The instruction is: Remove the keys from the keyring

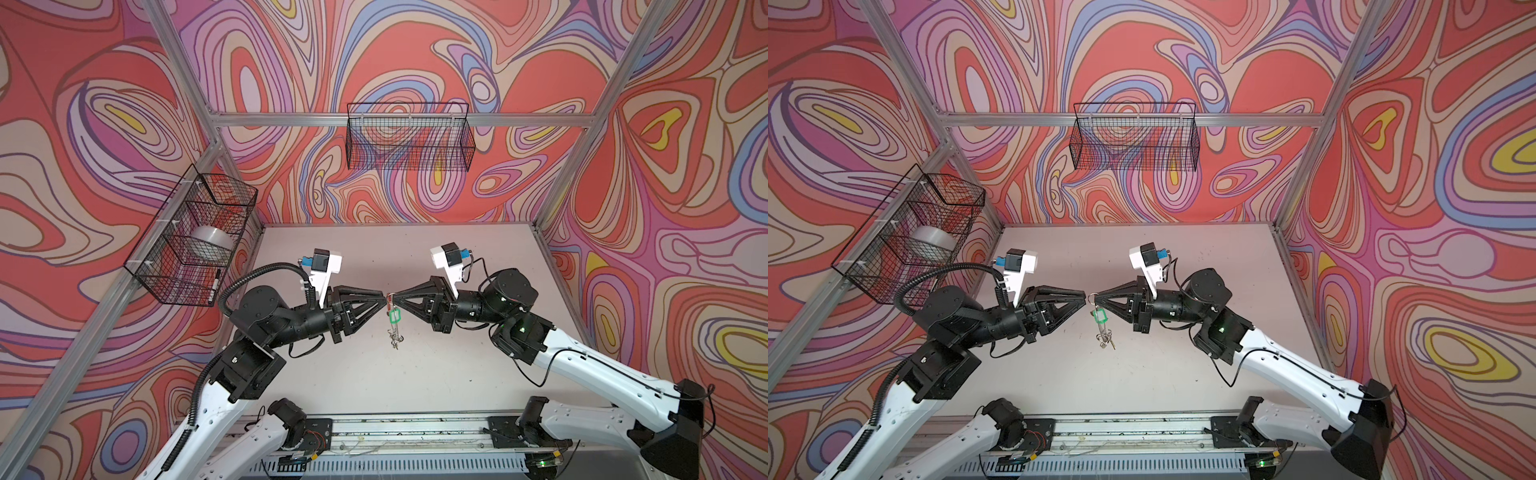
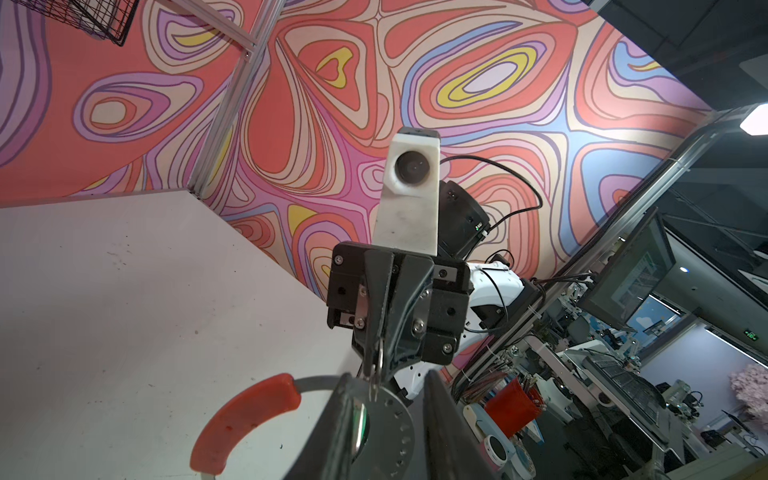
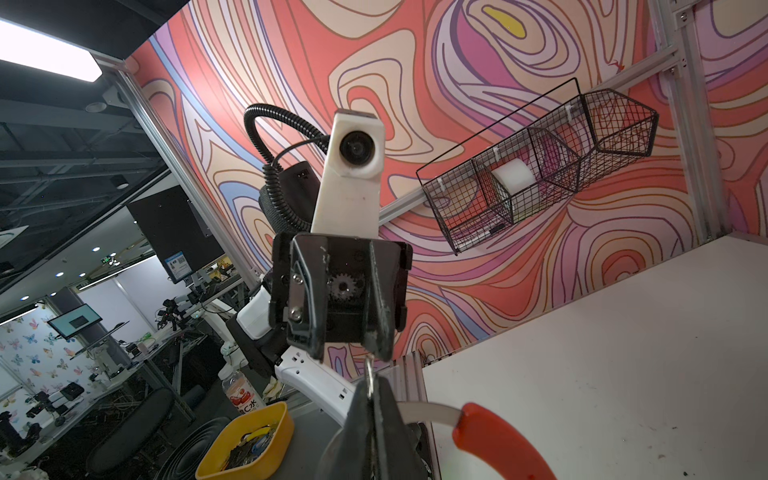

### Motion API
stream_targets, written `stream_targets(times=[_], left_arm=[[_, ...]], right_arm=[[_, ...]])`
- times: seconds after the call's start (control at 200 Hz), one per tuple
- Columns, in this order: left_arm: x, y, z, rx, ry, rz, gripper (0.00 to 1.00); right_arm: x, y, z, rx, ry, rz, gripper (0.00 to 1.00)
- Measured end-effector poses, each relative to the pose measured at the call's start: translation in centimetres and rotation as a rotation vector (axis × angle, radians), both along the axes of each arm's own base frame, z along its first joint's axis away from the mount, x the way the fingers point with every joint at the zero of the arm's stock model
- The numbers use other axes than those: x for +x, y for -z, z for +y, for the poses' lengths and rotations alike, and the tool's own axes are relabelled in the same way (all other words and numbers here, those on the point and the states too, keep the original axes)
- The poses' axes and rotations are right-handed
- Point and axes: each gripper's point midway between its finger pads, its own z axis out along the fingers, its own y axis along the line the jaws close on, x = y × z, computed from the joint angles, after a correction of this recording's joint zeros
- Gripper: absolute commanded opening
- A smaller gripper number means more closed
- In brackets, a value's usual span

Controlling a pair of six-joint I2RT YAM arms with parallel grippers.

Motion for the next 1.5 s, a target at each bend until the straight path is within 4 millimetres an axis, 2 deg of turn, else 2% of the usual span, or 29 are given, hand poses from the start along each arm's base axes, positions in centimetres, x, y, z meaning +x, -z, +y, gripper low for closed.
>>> stream_targets(times=[0.155, 0.275, 0.636, 0.811, 1.007, 1.092, 1.172, 1.287, 1.332, 1.442, 1.497], left_arm=[[0.5, 0.6, -0.5, 0.012, 0.012, 0.028, 0.15], [0.3, 0.4, -0.5, 0.007, 0.019, 0.023, 0.17], [0.1, 0.2, -0.7, -0.016, 0.046, 0.033, 0.17], [0.3, 0.2, -0.7, -0.018, 0.04, 0.038, 0.0], [0.5, 0.2, -0.7, -0.012, 0.029, 0.028, 0.0], [0.5, 0.1, -0.6, 0.002, 0.02, 0.023, 0.0], [0.4, 0.0, -0.6, 0.024, 0.021, 0.028, 0.0], [0.2, -0.2, -0.4, 0.059, 0.018, 0.015, 0.0], [0.0, -0.3, -0.4, 0.072, 0.019, 0.009, 0.0], [-0.4, -0.5, -0.4, 0.097, 0.035, -0.006, 0.0], [-0.5, -0.3, -0.4, 0.111, 0.046, -0.008, 0.0]], right_arm=[[0.2, 0.2, 0.3, -0.001, -0.001, 0.003, 0.0], [0.3, 0.3, 0.4, -0.002, -0.001, 0.004, 0.0], [0.5, -0.3, 0.3, 0.024, 0.011, -0.013, 0.0], [0.6, -0.7, 0.3, 0.042, 0.013, -0.015, 0.0], [0.7, -0.7, 0.4, 0.046, 0.01, 0.003, 0.0], [0.8, -0.6, 0.4, 0.041, 0.019, 0.008, 0.15], [1.2, -0.2, 0.3, 0.022, 0.048, 0.01, 0.34], [1.4, 0.1, -0.6, -0.007, 0.107, 0.02, 0.52], [1.4, -0.2, -1.3, -0.009, 0.138, 0.011, 0.72], [1.0, -1.0, -3.2, 0.003, 0.206, -0.011, 0.97], [0.9, -1.1, -3.9, 0.008, 0.226, -0.006, 0.99]])
